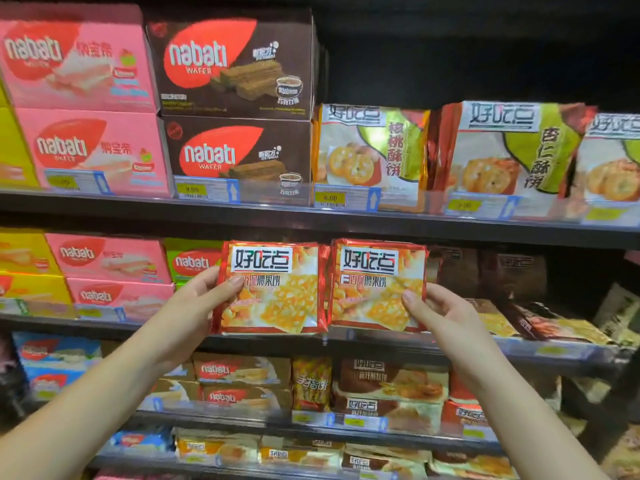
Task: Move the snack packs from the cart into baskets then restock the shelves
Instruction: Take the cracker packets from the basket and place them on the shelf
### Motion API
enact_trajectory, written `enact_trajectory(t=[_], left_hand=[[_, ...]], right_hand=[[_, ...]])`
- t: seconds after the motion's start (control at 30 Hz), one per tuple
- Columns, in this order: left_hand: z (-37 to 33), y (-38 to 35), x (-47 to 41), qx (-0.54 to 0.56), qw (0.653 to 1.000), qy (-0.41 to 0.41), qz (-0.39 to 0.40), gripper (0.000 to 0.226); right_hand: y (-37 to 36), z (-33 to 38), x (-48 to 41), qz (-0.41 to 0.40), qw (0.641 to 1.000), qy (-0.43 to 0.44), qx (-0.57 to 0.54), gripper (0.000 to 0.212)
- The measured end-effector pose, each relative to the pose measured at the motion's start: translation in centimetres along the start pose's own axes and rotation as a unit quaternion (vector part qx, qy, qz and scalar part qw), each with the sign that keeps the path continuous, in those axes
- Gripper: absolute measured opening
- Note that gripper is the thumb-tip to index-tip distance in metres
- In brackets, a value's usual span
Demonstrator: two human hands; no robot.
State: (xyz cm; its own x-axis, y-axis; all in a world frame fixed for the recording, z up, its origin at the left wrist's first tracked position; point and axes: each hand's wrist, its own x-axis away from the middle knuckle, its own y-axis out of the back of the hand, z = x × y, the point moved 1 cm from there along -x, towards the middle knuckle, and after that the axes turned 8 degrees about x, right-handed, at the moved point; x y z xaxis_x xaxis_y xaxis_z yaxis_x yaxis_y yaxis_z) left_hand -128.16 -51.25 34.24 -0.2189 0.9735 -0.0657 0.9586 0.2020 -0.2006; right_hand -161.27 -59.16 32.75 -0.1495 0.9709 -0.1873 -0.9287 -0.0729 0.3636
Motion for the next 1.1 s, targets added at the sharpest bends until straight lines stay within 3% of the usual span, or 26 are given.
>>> enact_trajectory(t=[0.23,0.47,0.63,0.77,0.97,1.1], left_hand=[[0.2,0.9,0.4,0.008,0.999,-0.004,-0.033,0.036],[-0.6,2.0,0.9,-0.007,0.998,-0.006,-0.054,0.034],[-0.7,2.4,1.1,-0.013,0.998,-0.005,-0.061,0.034],[-0.5,2.9,1.2,-0.021,0.998,0.002,-0.061,0.038],[-0.3,3.0,1.2,-0.024,0.998,0.011,-0.058,0.039],[-0.1,2.6,1.2,-0.014,0.999,0.01,-0.049,0.039]], right_hand=[[-3.0,-0.9,-3.5,-0.016,1.0,0.011,0.015,0.022],[-7.4,-0.5,-6.4,-0.078,0.987,0.057,0.127,0.018],[-9.6,-1.7,-6.7,-0.112,0.979,0.048,0.164,0.031],[-10.2,-2.3,-6.4,-0.14,0.963,0.074,0.219,0.021],[-10.6,-2.0,-5.9,-0.16,0.928,0.091,0.325,0.036],[-10.6,-1.9,-6.3,-0.167,0.929,0.082,0.319,0.034]])
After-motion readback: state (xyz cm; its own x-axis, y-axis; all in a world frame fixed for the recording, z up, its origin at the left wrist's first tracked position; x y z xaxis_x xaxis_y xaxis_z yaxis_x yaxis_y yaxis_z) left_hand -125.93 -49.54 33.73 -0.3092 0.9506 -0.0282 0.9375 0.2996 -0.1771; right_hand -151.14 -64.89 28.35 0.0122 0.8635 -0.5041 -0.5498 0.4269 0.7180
